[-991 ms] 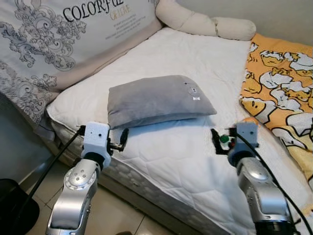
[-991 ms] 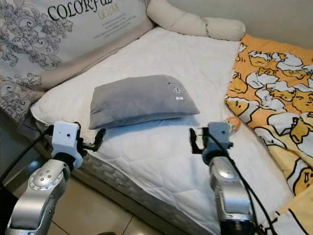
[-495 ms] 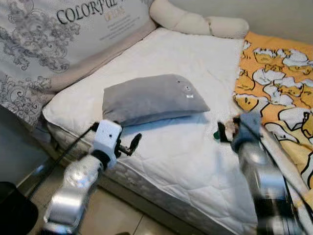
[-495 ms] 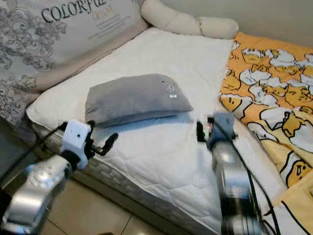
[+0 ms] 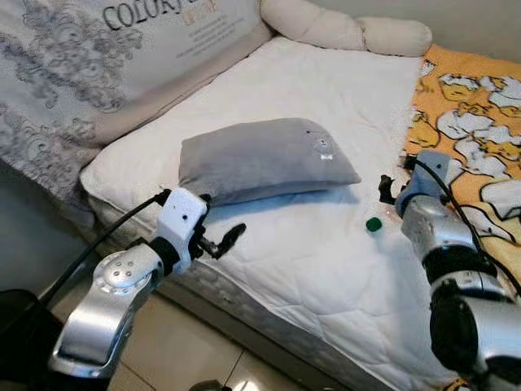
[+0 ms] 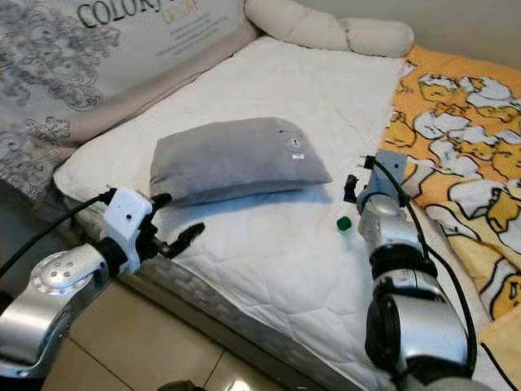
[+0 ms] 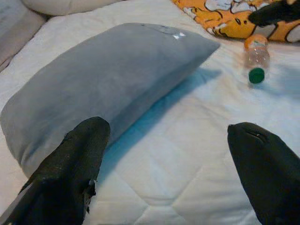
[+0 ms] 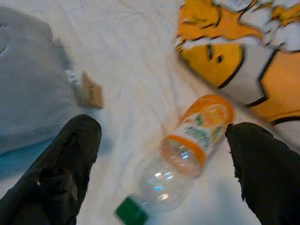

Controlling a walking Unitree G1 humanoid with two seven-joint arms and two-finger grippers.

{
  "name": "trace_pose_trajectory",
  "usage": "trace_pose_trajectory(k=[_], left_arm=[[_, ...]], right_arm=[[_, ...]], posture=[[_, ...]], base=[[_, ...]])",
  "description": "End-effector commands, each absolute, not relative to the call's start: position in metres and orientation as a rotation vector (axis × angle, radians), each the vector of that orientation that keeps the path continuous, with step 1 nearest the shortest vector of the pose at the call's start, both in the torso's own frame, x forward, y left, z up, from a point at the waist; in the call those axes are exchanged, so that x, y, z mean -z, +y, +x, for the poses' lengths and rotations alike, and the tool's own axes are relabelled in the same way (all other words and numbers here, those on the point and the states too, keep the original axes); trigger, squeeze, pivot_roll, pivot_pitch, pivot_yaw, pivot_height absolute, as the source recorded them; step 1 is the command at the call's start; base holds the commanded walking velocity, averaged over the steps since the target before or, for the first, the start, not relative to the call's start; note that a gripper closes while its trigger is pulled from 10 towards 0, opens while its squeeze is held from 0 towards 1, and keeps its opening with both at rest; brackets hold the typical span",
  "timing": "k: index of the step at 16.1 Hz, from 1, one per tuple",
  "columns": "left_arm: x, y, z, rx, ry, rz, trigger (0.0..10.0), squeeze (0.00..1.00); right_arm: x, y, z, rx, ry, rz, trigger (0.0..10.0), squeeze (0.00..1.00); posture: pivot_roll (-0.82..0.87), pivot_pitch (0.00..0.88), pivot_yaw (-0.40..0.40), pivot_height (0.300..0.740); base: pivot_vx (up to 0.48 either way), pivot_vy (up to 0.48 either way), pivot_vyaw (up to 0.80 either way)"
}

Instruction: Clean up the room

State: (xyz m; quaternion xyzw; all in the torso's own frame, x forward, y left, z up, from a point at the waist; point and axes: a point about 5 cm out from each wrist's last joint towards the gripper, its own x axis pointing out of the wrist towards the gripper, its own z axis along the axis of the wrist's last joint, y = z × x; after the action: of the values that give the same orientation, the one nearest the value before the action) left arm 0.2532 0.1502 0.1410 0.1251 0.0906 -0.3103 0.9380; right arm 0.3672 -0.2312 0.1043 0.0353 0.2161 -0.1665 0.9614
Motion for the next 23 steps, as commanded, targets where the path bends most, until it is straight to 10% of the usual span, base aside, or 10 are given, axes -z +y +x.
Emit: trace_pose_trajectory(k=[1, 3, 23], left_arm=[[-0.144, 0.150, 0.248, 0.655, 0.197, 0.261, 10.0, 0.00], [-0.147, 0.153, 0.238, 0.660, 0.210, 0.266, 10.0, 0.00], [-0.196, 0.194, 0.161, 0.576, 0.332, 0.401, 10.0, 0.00]], right_arm=[[-0.105, -0.230, 0.370, 0.342, 0.444, 0.075, 10.0, 1.00], [-0.100, -0.235, 0.367, 0.389, 0.476, 0.063, 10.0, 0.00], [-0.076, -0.260, 0.347, 0.491, 0.447, 0.271, 10.0, 0.00]], posture=[[0.10, 0.000, 0.032, 0.740], [0.13, 0.000, 0.019, 0.740], [0.36, 0.249, 0.080, 0.740]], base=[[0.000, 0.000, 0.00], [0.000, 0.000, 0.00], [0.000, 0.000, 0.00]])
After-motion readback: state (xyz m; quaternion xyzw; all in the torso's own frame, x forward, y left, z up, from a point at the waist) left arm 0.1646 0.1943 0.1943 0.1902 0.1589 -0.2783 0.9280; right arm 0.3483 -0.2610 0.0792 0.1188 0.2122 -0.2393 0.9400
